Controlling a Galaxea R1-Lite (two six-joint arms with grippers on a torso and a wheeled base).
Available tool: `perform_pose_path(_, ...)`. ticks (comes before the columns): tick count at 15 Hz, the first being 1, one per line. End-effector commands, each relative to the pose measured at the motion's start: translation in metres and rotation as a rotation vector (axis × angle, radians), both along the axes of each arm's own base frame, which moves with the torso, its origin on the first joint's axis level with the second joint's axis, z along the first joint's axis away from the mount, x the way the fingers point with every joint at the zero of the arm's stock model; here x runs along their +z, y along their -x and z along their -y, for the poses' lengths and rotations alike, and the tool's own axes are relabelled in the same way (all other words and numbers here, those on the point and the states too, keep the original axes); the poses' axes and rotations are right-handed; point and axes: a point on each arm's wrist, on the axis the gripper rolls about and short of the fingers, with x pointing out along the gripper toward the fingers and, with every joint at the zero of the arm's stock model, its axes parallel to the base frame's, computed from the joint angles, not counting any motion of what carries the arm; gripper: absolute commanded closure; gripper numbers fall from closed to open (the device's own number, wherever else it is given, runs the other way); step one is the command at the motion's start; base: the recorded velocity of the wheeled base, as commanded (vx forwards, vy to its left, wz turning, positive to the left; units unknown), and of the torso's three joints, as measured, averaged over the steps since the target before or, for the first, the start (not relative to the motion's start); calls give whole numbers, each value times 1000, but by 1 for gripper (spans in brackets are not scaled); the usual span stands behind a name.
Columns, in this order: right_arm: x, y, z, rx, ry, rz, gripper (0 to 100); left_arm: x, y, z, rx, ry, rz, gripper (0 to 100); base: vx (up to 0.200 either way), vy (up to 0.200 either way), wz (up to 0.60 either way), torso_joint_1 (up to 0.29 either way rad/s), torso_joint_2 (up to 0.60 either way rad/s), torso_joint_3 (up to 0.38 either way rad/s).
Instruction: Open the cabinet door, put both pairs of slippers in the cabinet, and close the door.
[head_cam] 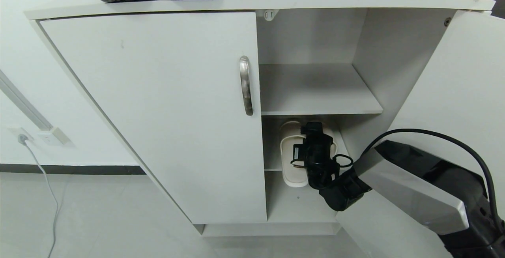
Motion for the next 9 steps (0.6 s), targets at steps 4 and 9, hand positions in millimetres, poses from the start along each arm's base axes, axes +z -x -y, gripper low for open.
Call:
perform_pose_path(4, -1, -12, 0, -13, -2, 4, 100, 0, 0, 0, 0, 0, -1, 100, 0, 0, 0, 0, 0, 0)
perform_pose_path(9, -4, -11, 1, -13, 6, -8, 0, 0, 0, 0, 0, 0, -1, 100, 0, 0, 0, 0, 0, 0)
